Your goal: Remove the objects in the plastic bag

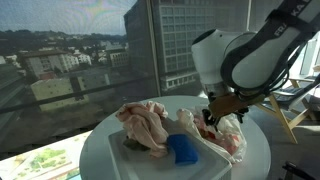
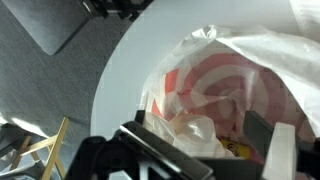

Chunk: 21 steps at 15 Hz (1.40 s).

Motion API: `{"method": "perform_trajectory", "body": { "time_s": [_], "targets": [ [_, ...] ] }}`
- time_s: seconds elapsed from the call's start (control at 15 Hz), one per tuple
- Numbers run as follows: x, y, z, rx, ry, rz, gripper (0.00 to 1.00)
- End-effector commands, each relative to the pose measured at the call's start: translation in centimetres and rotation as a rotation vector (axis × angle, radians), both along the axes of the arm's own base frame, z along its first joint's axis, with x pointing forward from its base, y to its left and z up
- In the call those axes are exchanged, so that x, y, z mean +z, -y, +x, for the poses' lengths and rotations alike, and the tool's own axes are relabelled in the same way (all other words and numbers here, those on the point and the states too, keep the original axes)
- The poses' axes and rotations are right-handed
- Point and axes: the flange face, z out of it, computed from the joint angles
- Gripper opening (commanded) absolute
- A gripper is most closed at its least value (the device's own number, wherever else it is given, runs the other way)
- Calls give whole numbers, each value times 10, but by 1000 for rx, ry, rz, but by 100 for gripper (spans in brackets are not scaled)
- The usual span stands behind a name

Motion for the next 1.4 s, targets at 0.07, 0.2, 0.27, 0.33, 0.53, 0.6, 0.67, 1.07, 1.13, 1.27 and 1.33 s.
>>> {"method": "perform_trajectory", "body": {
  "time_s": [0.07,0.2,0.27,0.33,0.53,0.6,0.67,1.07,1.13,1.27,1.33],
  "targets": [
    [-37,16,24,-4,139,18,100],
    [-49,15,35,-22,179,44,100],
    [-53,13,40,-36,195,59,100],
    [-56,12,45,-43,210,79,100],
    [-64,5,56,-56,239,113,100],
    [-67,6,60,-38,248,114,100],
    [-71,7,64,-23,250,111,100],
    [-90,3,75,-6,253,189,100],
    [-90,-4,73,-6,256,231,100],
    [-88,-19,70,-5,253,283,100],
    [-85,-25,71,8,268,306,100]
  ]
}}
